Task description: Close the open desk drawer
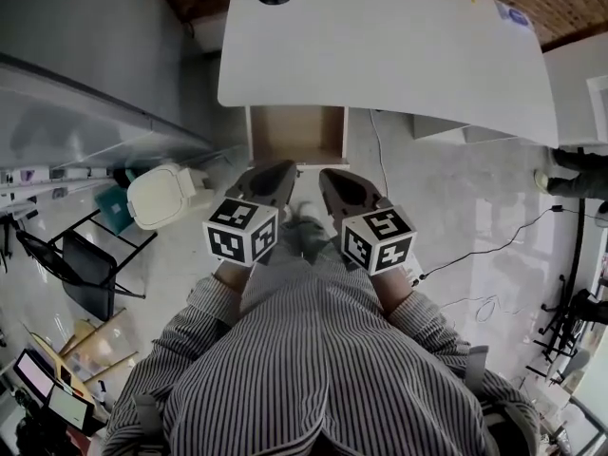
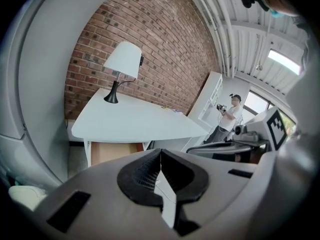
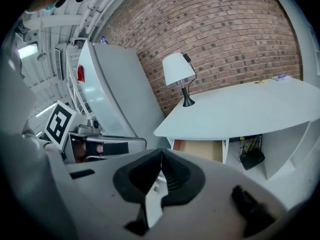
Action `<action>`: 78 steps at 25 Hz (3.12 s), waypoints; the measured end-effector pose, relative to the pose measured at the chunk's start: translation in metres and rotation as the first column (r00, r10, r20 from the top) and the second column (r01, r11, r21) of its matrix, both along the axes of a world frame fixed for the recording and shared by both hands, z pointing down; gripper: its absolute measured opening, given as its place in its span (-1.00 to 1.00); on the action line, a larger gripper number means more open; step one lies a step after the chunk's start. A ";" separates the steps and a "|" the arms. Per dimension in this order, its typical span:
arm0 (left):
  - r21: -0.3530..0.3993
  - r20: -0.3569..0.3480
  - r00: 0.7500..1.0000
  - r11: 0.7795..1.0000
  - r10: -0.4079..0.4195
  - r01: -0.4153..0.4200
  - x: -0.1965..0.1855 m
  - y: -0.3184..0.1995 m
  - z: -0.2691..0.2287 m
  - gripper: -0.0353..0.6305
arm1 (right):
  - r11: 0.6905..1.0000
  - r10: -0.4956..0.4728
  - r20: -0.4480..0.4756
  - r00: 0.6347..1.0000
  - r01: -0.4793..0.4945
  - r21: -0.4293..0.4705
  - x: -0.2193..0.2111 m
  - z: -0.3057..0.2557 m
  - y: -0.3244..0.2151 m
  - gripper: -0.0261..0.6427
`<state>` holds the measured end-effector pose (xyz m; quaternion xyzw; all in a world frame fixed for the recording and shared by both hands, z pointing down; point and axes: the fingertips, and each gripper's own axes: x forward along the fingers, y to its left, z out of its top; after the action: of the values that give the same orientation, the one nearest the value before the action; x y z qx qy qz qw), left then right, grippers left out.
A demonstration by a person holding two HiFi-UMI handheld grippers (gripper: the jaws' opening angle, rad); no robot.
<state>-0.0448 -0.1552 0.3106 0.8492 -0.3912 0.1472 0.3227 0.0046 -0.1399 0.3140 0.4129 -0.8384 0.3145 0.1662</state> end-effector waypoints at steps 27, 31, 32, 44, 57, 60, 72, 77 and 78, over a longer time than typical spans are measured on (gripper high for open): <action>-0.208 0.048 0.996 0.974 -0.078 0.086 -0.003 0.004 0.149 -0.85 | 0.987 0.044 0.049 0.998 -0.036 -0.158 -0.003 0.137 -0.016 -0.88; -0.223 0.033 0.997 0.972 -0.063 0.069 -0.001 0.000 0.167 -0.85 | 0.983 0.062 0.050 0.997 -0.053 -0.178 -0.001 0.162 -0.016 -0.87; -0.226 0.034 0.997 0.972 -0.064 0.070 -0.002 -0.001 0.173 -0.85 | 0.981 0.067 0.050 0.997 -0.057 -0.185 -0.001 0.168 -0.016 -0.87; -0.275 0.086 0.991 0.953 -0.107 0.127 -0.006 0.010 0.245 -0.85 | 0.964 0.104 0.060 0.993 -0.085 -0.252 -0.008 0.229 -0.007 -0.87; -0.323 0.097 0.987 0.934 -0.131 0.156 -0.008 0.018 0.304 -0.85 | 0.947 0.108 0.041 0.993 -0.090 -0.308 -0.011 0.290 0.003 -0.87; -0.330 0.103 0.987 0.931 -0.127 0.154 -0.006 0.018 0.313 -0.85 | 0.943 0.121 0.039 0.992 -0.103 -0.318 -0.009 0.300 0.003 -0.87; -0.307 0.115 0.979 0.931 -0.170 0.198 -0.008 0.009 0.338 -0.85 | 0.935 0.178 0.012 0.984 -0.165 -0.314 -0.001 0.331 -0.001 -0.87; -0.288 0.107 0.977 0.935 -0.184 0.208 -0.007 0.004 0.344 -0.85 | 0.934 0.206 0.011 0.978 -0.193 -0.300 0.003 0.338 -0.008 -0.87; -0.284 0.105 0.976 0.935 -0.189 0.211 -0.007 0.003 0.345 -0.85 | 0.934 0.214 0.013 0.977 -0.200 -0.297 0.005 0.338 -0.009 -0.87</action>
<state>-0.0515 -0.1523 0.6552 0.7415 -0.4612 0.2021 0.4434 0.0094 -0.1490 0.6524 0.4623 -0.7377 0.4606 0.1727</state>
